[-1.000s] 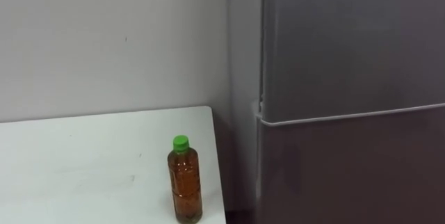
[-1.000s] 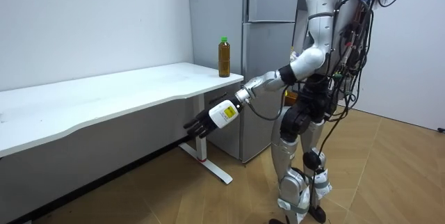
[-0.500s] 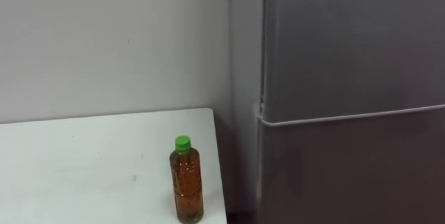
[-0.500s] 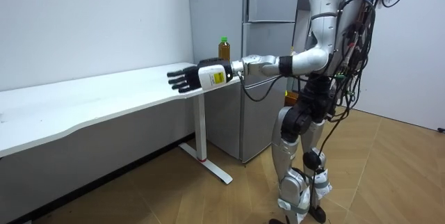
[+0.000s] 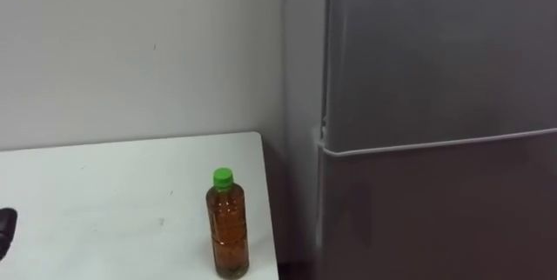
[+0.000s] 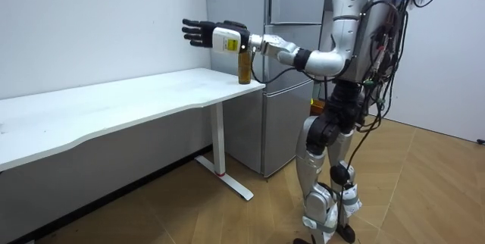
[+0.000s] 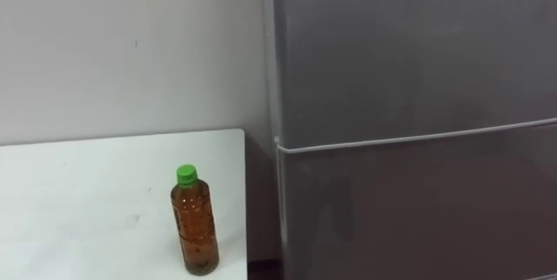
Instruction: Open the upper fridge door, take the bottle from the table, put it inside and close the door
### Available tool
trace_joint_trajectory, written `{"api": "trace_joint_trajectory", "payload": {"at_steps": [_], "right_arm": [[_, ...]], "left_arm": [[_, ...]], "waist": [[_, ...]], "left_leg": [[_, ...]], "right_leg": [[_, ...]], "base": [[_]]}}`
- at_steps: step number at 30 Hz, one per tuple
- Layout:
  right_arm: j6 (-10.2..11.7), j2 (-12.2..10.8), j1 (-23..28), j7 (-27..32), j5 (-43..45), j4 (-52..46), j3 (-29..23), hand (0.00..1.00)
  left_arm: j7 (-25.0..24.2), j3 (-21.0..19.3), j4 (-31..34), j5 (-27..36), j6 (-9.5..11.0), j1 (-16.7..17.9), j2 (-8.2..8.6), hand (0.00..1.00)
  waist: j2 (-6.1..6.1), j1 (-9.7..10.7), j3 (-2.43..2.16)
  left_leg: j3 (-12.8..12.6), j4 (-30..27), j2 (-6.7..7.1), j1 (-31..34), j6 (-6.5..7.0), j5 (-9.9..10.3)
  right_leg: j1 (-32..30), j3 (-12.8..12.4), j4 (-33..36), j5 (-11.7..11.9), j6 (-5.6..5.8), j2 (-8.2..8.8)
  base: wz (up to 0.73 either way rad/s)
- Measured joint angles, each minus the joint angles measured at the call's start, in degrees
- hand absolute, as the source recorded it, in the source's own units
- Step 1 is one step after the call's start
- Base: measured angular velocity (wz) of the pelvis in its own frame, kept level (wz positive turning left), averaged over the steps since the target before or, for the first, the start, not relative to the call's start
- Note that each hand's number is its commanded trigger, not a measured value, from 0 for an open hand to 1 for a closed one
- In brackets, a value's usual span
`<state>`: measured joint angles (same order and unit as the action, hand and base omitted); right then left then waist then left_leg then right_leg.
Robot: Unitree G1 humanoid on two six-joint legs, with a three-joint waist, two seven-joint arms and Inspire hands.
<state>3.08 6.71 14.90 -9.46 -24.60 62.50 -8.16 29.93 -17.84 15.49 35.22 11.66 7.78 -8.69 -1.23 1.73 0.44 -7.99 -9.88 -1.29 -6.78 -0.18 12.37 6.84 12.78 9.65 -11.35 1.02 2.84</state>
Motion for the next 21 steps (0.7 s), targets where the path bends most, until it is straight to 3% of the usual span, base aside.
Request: {"api": "trace_joint_trajectory", "payload": {"at_steps": [2,8,13,21], "right_arm": [[0.0,0.0,-0.3,0.0,0.0,0.5,0.0,0.0],[-0.2,-0.5,-1.5,0.1,-0.1,2.0,0.1,0.0],[-0.3,-0.4,-2.5,0.0,0.2,2.9,0.2,0.0],[-0.7,-0.6,-4.6,-0.6,0.1,4.4,0.1,0.0]], "left_arm": [[-1.4,0.0,0.2,0.0,-0.1,-1.3,0.0,0.0],[-6.9,1.4,0.3,0.0,-1.5,-4.3,0.03,0.0],[-11.5,4.4,0.3,-0.1,-3.2,-7.9,0.05,0.0],[-18.7,9.2,0.1,-2.5,-6.3,-11.4,0.39,0.0]], "waist": [[0.03,0.2,-0.05],[0.08,1.1,0.42],[0.18,1.8,0.32],[-0.21,5.9,0.21]], "left_leg": [[0.0,-0.1,0.01,-0.1,0.0,0.0],[-0.1,-0.5,0.02,0.0,0.0,0.0],[-0.6,-0.5,-0.06,0.1,0.0,0.0],[-1.1,-0.5,-0.12,0.0,0.0,0.0]], "right_leg": [[0.1,0.0,0.0,0.0,0.0,0.02],[0.1,-0.4,0.0,0.0,0.03,-0.02],[-0.1,-0.7,0.2,0.0,0.02,-0.07],[-0.3,-1.3,0.3,0.0,-0.01,-0.16]], "base": [[0.0],[0.0],[0.0],[-0.03]]}}
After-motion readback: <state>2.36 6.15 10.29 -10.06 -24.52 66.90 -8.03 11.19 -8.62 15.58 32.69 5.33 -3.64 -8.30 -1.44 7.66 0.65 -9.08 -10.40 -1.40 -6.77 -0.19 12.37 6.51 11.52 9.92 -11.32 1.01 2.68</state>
